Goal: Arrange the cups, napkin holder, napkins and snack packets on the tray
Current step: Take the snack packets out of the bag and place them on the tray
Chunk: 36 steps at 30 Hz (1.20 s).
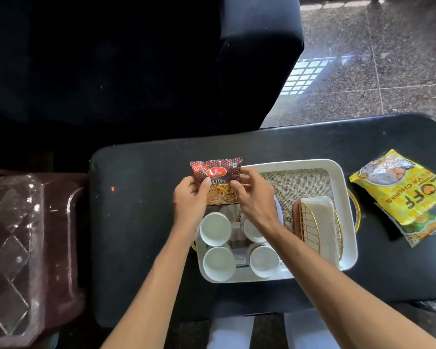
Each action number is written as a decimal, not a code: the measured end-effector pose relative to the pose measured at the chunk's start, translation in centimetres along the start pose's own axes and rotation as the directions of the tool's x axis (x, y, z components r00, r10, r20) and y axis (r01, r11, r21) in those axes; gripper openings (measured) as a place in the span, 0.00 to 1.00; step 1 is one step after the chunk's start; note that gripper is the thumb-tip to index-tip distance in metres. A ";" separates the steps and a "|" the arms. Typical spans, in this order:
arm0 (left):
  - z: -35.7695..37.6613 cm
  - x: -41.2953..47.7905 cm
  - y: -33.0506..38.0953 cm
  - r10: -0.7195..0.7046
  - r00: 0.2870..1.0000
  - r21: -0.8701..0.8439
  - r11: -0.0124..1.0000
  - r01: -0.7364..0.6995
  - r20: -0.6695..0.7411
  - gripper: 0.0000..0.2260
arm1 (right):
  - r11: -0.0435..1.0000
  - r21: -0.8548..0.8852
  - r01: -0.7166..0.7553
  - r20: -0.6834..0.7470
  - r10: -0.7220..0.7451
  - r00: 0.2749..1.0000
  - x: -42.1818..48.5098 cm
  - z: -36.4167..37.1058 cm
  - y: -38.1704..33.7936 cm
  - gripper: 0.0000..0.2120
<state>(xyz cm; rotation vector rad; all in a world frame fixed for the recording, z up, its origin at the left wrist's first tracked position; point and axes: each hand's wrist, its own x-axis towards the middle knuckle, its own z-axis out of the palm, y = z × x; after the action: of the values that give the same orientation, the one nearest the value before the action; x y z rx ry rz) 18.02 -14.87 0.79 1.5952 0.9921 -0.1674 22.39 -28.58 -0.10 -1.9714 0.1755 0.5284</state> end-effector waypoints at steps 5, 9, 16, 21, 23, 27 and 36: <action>-0.2 -0.4 0.0 0.005 0.999 -0.072 0.997 -0.008 -0.047 0.09 | 0.997 -0.076 0.005 0.026 -0.003 1.000 0.5 -0.1 -0.1 0.16; -1.1 -1.3 0.7 -0.003 0.996 -0.031 1.000 0.000 -0.094 0.18 | 0.996 -0.090 0.001 0.063 0.005 0.998 0.4 -1.6 -0.4 0.21; 0.6 -4.7 3.3 0.258 0.932 0.179 0.960 -0.216 -0.253 0.16 | 0.998 -0.035 0.056 -0.145 -0.060 0.988 -2.0 -10.9 0.1 0.15; 9.1 -8.5 6.6 0.416 0.906 0.175 0.900 -0.399 -0.075 0.10 | 0.999 -0.029 -0.016 -0.389 0.004 0.921 -3.4 -22.0 3.1 0.10; 13.7 -10.3 7.6 0.423 0.905 0.139 0.895 -0.425 0.041 0.09 | 0.996 -0.047 -0.070 -0.478 0.039 0.878 -3.5 -26.0 4.6 0.09; 22.1 -12.5 8.3 0.428 0.866 0.169 0.863 -0.477 0.259 0.08 | 0.979 -0.041 -0.201 -0.634 0.130 0.763 -3.6 -31.6 7.7 0.12; 32.0 -11.5 7.7 0.349 0.795 0.340 0.765 -0.548 0.497 0.09 | 0.897 -0.058 -0.438 -0.485 0.358 0.798 -1.1 -33.5 11.9 0.23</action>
<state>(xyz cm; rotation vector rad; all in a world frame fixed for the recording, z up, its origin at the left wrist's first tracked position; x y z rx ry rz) 28.85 -47.91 3.79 2.0934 0.2049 -0.4054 26.87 -63.74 2.77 -2.2111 0.8968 0.3300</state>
